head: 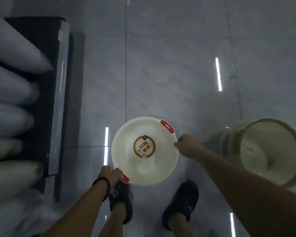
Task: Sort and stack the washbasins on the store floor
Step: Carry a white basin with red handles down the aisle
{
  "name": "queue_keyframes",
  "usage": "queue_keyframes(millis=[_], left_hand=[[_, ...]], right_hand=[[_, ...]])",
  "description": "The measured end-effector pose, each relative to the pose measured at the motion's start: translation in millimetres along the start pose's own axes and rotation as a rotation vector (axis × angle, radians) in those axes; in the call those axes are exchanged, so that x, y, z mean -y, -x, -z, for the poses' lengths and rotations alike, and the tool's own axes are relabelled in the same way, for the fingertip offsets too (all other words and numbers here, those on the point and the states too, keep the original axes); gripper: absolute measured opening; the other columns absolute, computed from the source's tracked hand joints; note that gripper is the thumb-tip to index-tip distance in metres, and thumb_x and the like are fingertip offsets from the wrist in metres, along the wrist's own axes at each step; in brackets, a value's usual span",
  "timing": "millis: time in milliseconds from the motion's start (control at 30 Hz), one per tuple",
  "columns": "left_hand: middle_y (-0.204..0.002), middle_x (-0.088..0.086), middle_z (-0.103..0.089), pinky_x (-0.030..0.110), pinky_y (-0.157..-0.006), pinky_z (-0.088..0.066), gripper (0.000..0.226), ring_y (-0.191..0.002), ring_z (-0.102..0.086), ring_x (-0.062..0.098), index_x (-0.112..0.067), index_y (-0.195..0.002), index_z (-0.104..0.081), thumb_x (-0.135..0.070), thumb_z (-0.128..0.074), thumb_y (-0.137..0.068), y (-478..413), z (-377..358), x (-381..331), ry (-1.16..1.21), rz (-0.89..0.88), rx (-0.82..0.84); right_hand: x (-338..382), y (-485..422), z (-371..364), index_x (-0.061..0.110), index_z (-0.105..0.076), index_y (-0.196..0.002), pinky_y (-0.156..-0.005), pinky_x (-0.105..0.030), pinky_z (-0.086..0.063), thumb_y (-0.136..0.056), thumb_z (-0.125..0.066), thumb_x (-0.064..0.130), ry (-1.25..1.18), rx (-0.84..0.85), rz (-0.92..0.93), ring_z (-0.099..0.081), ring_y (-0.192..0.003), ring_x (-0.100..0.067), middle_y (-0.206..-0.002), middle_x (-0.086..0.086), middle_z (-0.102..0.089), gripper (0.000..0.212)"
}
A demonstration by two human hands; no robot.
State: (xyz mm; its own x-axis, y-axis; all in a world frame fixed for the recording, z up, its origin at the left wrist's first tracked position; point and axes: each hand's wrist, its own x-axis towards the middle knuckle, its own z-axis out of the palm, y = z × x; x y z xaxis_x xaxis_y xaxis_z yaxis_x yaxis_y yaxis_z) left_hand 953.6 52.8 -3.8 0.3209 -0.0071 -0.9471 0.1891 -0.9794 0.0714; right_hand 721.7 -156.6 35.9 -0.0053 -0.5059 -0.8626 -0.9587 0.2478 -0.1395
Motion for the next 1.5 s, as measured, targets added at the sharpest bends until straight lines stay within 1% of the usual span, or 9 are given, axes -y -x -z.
queue_keyframes(millis=[100,233,400,633,833,1000,1100,1267,1500], left_hand=[[-0.102,0.015,-0.061,0.048,-0.084,-0.055,0.039,-0.1,-0.06,0.036,-0.003,-0.126,-0.051,-0.014,-0.069,-0.093,-68,-36,12,0.157,0.117,-0.011],[-0.116,0.014,-0.057,0.058,-0.093,-0.056,0.045,-0.106,-0.059,0.039,-0.018,-0.131,-0.044,-0.012,-0.067,-0.092,-131,-72,37,0.442,0.148,-0.039],[-0.117,0.017,-0.063,0.06,-0.087,-0.059,0.044,-0.105,-0.062,0.041,-0.014,-0.131,-0.051,-0.003,-0.06,-0.089,-156,-86,59,0.555,0.089,-0.081],[-0.121,0.015,-0.069,0.065,-0.086,-0.058,0.049,-0.111,-0.064,0.041,-0.02,-0.129,-0.062,-0.003,-0.061,-0.083,-131,-61,49,0.482,-0.014,-0.052],[-0.119,0.011,-0.066,0.063,-0.093,-0.055,0.047,-0.11,-0.062,0.037,-0.022,-0.129,-0.055,-0.005,-0.059,-0.086,-2,-27,-30,0.214,-0.222,-0.04],[-0.107,0.026,-0.068,0.049,-0.084,-0.057,0.021,-0.092,-0.063,0.037,-0.006,-0.107,-0.065,0.0,-0.053,-0.091,172,-15,-122,0.012,-0.408,0.038],[-0.107,0.024,-0.07,0.056,-0.087,-0.058,0.02,-0.091,-0.066,0.039,-0.012,-0.104,-0.065,-0.006,-0.056,-0.087,290,-23,-160,-0.113,-0.51,0.076],[-0.109,0.005,-0.061,0.052,-0.077,-0.058,0.047,-0.092,-0.061,0.036,-0.045,-0.124,-0.046,-0.01,-0.054,-0.094,471,-77,-195,-0.227,-0.671,0.174],[-0.115,0.008,-0.058,0.059,-0.078,-0.058,0.045,-0.101,-0.061,0.041,-0.04,-0.127,-0.043,-0.011,-0.056,-0.096,631,-207,-196,-0.486,-0.785,0.259]], right_hand=[[0,-82,-12,0.005,-0.052,-0.145,-0.104,-0.039,-0.048,-0.106,-0.056,0.04,-0.021,-0.096,0.006,-0.059,-0.129,-0.039,-0.144,-0.02,-0.06,0.053],[-5,-163,-36,0.007,-0.048,-0.15,-0.111,-0.046,-0.042,-0.108,-0.042,0.049,-0.141,-0.104,0.056,-0.052,-0.137,-0.04,-0.15,-0.021,-0.054,0.059],[-13,-196,-64,0.012,-0.068,-0.11,-0.07,-0.029,-0.048,-0.11,-0.043,0.037,-0.313,0.01,0.087,-0.064,-0.083,-0.021,-0.094,-0.005,-0.069,0.035],[-38,-161,-40,0.013,-0.069,-0.116,-0.07,-0.034,-0.053,-0.105,-0.054,0.041,-0.549,0.013,-0.002,-0.068,-0.081,-0.025,-0.105,-0.009,-0.073,0.034],[-92,-33,40,0.013,-0.067,-0.118,-0.088,-0.053,-0.062,-0.107,-0.056,0.046,-0.784,-0.058,-0.095,-0.073,-0.097,-0.035,-0.115,-0.014,-0.073,0.037],[-141,138,126,0.016,-0.064,-0.13,-0.072,-0.041,-0.06,-0.106,-0.057,0.046,-1.082,-0.196,-0.147,-0.071,-0.099,-0.03,-0.118,-0.009,-0.071,0.038],[-175,249,172,0.019,-0.064,-0.128,-0.071,-0.04,-0.06,-0.106,-0.057,0.05,-1.205,-0.291,-0.187,-0.071,-0.099,-0.028,-0.114,-0.005,-0.073,0.039],[-242,394,231,0.038,-0.06,-0.132,-0.056,-0.032,-0.056,-0.107,-0.053,0.053,-1.38,-0.5,-0.185,-0.069,-0.092,-0.017,-0.112,0.009,-0.069,0.03],[-381,526,253,0.034,-0.07,-0.119,-0.071,-0.04,-0.06,-0.111,-0.043,0.05,-1.611,-0.702,-0.242,-0.069,-0.099,-0.025,-0.112,0.001,-0.073,0.032]])
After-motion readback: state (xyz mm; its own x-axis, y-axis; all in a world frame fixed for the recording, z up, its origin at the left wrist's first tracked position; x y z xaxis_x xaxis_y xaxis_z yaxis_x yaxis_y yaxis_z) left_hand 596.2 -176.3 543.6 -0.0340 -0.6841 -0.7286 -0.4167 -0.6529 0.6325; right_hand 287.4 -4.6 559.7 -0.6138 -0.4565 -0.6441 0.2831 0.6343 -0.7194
